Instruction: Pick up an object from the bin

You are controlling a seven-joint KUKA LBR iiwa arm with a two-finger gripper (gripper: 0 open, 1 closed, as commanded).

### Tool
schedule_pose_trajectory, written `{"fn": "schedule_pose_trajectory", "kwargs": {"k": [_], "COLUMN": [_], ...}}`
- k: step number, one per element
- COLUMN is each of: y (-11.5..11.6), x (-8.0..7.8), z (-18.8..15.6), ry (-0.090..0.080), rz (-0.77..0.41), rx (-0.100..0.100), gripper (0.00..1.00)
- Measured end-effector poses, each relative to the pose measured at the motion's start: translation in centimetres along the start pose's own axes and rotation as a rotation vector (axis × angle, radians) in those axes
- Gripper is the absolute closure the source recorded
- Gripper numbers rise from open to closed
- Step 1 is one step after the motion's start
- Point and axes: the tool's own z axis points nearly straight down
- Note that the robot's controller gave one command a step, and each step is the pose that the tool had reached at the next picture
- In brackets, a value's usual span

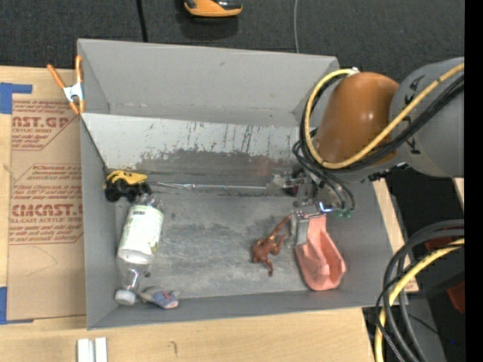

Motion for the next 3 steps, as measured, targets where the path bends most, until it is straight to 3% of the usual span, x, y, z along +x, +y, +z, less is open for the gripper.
{"fn": "schedule_pose_trajectory", "kwargs": {"k": [1, 2, 3], "y": [-2.2, -2.5, -2.0], "x": [1.0, 1.3, 1.7], "z": [5.1, 8.2, 9.1], "ry": [0.010, 0.015, 0.013], "rz": [0.013, 0.086, -0.079], "rx": [0.000, -0.001, 0.000], "gripper": [0.00, 0.00, 1.00]}}
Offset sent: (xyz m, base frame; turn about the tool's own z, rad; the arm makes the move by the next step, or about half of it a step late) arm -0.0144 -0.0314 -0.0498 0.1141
